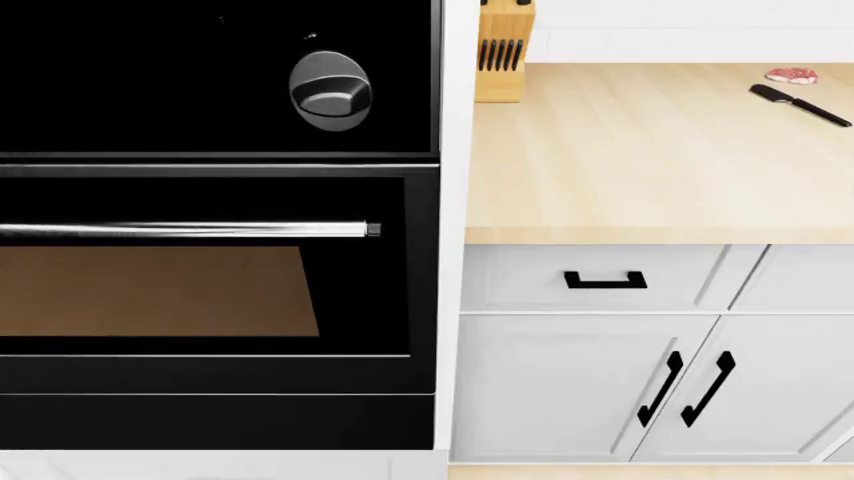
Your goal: Open the microwave door
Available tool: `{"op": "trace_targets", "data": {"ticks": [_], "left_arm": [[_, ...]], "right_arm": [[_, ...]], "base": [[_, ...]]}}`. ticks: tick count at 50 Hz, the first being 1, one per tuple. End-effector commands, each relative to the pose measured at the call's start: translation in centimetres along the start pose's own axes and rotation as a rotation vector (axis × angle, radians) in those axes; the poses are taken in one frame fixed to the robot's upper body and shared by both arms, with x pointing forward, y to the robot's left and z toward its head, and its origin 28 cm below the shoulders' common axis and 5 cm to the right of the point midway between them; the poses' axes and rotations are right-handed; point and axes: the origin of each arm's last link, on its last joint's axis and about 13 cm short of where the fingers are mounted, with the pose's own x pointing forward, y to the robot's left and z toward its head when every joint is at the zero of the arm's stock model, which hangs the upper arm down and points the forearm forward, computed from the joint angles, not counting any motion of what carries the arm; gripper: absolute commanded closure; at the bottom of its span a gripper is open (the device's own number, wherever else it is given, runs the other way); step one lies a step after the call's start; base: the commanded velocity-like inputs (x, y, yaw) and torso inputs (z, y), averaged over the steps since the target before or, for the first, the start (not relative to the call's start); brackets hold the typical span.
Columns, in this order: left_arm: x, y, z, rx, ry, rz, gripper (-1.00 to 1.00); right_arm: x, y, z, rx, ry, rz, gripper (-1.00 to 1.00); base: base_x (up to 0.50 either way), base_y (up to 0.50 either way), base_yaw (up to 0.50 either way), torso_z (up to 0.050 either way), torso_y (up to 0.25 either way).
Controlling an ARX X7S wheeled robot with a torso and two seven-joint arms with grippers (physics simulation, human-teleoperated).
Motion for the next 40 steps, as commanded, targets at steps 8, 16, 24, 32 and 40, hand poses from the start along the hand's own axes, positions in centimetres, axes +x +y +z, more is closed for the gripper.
{"op": "trace_targets", "data": {"ticks": [8,16,24,32,40], "left_arm": [[2.0,3.1,-2.0,0.096,0.072,0.066,-1.00],[2.7,4.5,-2.5,0.141,0.087,0.104,-1.00],[3.5,6.2,-2.8,0.177,0.110,0.141,-1.00],[3.9,8.2,-3.1,0.206,0.135,0.179,-1.00],[4.3,10.2,-4.0,0.250,0.186,0.203,-1.00]], "right_arm": [[0.1,0.1,0.1,-0.003,-0.002,0.005,-1.00],[0.2,0.1,0.3,-0.006,-0.005,0.008,-1.00],[0.3,0.1,0.4,-0.008,-0.010,0.009,-1.00],[0.5,0.2,0.6,-0.006,-0.014,0.012,-1.00],[0.6,0.3,0.7,-0.007,-0.018,0.016,-1.00]], "base": [[0.00,0.00,0.00,0.000,0.000],[0.00,0.00,0.00,0.000,0.000],[0.00,0.00,0.00,0.000,0.000],[0.00,0.00,0.00,0.000,0.000],[0.00,0.00,0.00,0.000,0.000]]}}
